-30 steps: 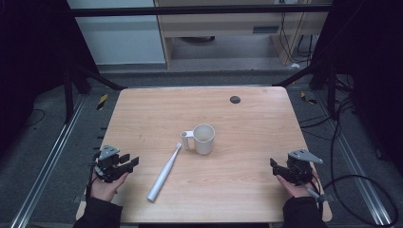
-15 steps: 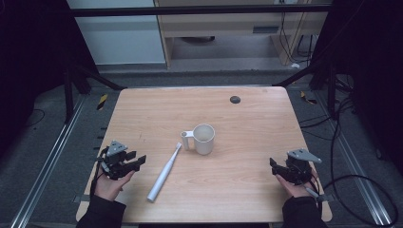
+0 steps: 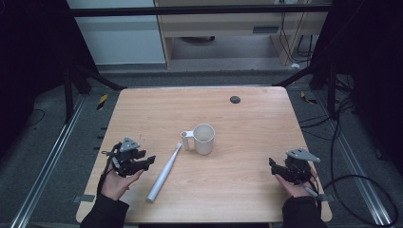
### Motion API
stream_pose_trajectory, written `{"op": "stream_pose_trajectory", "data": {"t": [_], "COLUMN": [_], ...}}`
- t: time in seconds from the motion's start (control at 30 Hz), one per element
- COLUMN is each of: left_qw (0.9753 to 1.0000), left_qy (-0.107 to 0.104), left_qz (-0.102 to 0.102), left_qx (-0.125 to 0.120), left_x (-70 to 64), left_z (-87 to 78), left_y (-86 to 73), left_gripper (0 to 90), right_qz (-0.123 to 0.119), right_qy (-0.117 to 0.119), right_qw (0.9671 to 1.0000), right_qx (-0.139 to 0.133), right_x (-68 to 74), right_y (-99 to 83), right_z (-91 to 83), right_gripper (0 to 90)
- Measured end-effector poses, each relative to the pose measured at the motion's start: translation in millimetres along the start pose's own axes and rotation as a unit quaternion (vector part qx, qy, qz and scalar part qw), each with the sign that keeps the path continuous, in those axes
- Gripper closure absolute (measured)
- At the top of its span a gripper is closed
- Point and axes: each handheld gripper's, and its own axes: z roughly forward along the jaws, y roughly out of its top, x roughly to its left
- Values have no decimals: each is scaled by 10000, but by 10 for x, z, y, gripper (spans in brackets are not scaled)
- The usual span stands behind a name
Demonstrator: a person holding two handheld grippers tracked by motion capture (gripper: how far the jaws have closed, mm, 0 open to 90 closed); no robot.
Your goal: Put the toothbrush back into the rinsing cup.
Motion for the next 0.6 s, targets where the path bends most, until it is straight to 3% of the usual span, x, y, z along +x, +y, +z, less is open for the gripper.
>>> {"op": "stream_pose_trajectory", "data": {"t": [0.6], "left_qw": [9990], "left_qy": [-243], "left_qz": [191], "left_qx": [314], "left_x": [-187], "left_z": [205], "left_y": [212], "left_gripper": [529], "right_qz": [5], "right_qy": [-21], "right_qw": [10000], "right_qx": [0], "right_x": [-17], "right_y": [3], "right_z": [4], "right_gripper": [270]}}
